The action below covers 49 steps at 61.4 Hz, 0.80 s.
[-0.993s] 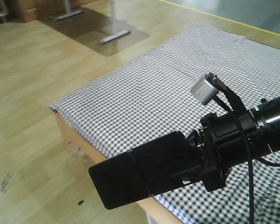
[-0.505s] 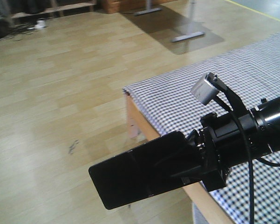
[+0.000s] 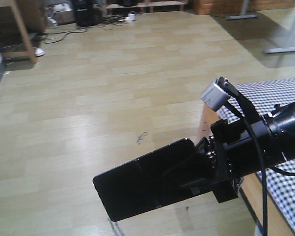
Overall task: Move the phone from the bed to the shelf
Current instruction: 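Hold the phone in the right gripper while the base turns away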
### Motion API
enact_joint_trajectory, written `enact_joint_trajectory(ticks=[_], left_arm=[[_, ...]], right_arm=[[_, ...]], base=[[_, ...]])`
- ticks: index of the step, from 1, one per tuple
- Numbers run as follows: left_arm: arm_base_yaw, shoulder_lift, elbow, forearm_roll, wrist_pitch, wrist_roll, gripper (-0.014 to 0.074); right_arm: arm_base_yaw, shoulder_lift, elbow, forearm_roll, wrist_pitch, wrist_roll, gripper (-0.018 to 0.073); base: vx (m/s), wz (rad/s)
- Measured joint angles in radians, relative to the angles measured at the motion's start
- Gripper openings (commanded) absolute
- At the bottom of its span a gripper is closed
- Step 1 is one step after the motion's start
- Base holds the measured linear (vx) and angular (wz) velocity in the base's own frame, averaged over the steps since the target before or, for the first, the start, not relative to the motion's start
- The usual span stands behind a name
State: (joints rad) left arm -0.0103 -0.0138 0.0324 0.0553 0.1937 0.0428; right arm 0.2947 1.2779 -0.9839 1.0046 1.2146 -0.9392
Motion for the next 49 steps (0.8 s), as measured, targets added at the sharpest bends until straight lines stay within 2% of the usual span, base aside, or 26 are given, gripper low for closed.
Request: enact_joint_trajectory(ticks=[24,49], left_arm=[[0.0,0.0,0.0,0.0,0.0,0.0,0.0001],[0.0,0.0,0.0,0.0,0.0,0.0,0.0001]], right_arm=[[0.0,0.0,0.0,0.0,0.001,0.0,-0.0001],[0.0,0.0,0.0,0.0,0.004,0.0,-0.0001]], base=[[-0.1,0.38],[0.03,0.04]])
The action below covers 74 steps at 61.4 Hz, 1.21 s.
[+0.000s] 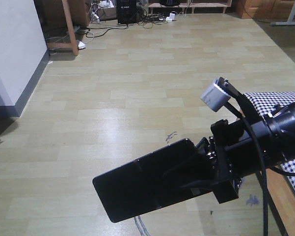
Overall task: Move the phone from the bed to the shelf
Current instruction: 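Hold the phone in the right gripper while the base turns away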
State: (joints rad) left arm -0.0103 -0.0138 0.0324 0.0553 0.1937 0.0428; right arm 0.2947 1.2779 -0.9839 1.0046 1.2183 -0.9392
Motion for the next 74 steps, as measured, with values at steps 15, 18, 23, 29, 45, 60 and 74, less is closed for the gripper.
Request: enact_joint_trajectory(ticks=[15,18,23,29,45,60,74], left_arm=[[0.0,0.0,0.0,0.0,0.0,0.0,0.0001],[0.0,0.0,0.0,0.0,0.0,0.0,0.0001],[0.0,0.0,0.0,0.0,0.0,0.0,0.0001],[0.0,0.0,0.0,0.0,0.0,0.0,0.0001],[0.0,0.0,0.0,0.0,0.0,0.0,0.0001],[0.0,0.0,0.0,0.0,0.0,0.0,0.0001],[0.0,0.0,0.0,0.0,0.0,0.0,0.0001]], right_arm=[[0.0,0.0,0.0,0.0,0.0,0.0,-0.0001],[0.0,0.0,0.0,0.0,0.0,0.0,-0.0001],[0.0,0.0,0.0,0.0,0.0,0.0,-0.0001],[0.0,0.0,0.0,0.0,0.0,0.0,-0.0001],[0.0,0.0,0.0,0.0,0.0,0.0,-0.0001],[0.0,0.0,0.0,0.0,0.0,0.0,-0.0001],[0.0,0.0,0.0,0.0,0.0,0.0,-0.0001]], base=[[0.12,0.01],[0.15,0.05],[0.18,0.04],[0.2,0.03],[0.26,-0.02],[0.3,-0.03],[0.32,-0.03]])
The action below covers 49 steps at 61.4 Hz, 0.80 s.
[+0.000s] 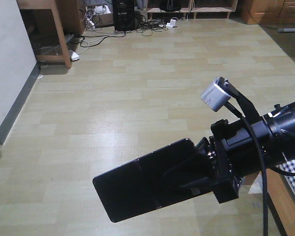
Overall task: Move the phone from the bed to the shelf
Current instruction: 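Hold the phone in the right gripper while the base turns away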
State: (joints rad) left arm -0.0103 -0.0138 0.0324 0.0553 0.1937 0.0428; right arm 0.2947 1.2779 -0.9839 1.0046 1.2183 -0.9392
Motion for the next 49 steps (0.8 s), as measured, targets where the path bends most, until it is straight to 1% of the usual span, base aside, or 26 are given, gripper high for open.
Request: enact_joint_trajectory(ticks=[49], left_arm=[[0.0,0.0,0.0,0.0,0.0,0.0,0.0001]], right_arm=[[0.0,0.0,0.0,0.0,0.0,0.0,-0.0001]], base=[[0.38,0.04]])
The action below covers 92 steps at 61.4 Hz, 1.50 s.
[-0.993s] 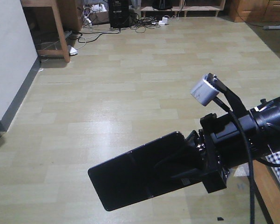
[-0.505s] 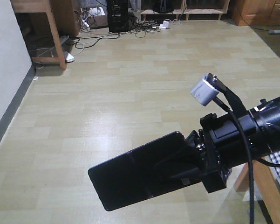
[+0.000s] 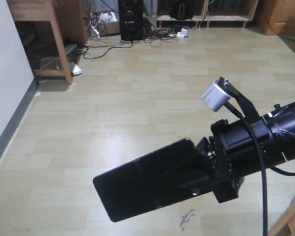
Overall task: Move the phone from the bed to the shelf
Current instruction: 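Hold the phone in the right gripper while the base turns away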
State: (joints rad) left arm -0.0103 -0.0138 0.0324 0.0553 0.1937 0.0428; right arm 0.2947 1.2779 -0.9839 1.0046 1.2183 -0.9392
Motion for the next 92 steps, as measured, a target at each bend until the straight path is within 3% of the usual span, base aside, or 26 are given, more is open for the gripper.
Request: enact_joint_trajectory(ticks=[92], left_arm=[[0.0,0.0,0.0,0.0,0.0,0.0,0.0001]], right_arm=[[0.0,0.0,0.0,0.0,0.0,0.0,-0.0001]], base=[[0.43,-0.16]])
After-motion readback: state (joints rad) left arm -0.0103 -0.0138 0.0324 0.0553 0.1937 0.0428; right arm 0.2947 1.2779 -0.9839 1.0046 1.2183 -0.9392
